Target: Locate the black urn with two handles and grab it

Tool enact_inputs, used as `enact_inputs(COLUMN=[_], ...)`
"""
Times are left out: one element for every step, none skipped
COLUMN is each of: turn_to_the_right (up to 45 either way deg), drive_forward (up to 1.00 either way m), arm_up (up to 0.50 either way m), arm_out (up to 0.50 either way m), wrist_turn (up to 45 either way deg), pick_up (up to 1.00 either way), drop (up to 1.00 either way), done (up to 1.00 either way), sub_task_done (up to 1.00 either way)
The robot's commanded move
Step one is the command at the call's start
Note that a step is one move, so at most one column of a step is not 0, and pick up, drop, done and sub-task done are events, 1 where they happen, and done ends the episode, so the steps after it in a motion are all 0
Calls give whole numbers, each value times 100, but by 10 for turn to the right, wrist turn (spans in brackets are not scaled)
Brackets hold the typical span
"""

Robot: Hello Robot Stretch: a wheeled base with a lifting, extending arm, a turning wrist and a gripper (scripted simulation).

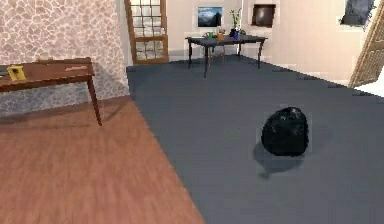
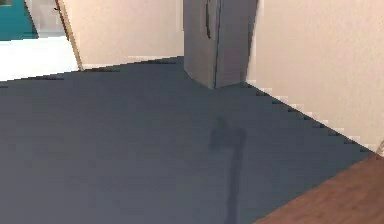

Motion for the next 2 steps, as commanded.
enact_inputs(turn_to_the_right=[0, 0], drive_forward=[100, 65], arm_up=[0, 0], arm_out=[0, 0], wrist_turn=[0, 0], pick_up=[0, 0], drop=[0, 0], done=[0, 0], sub_task_done=[0, 0])
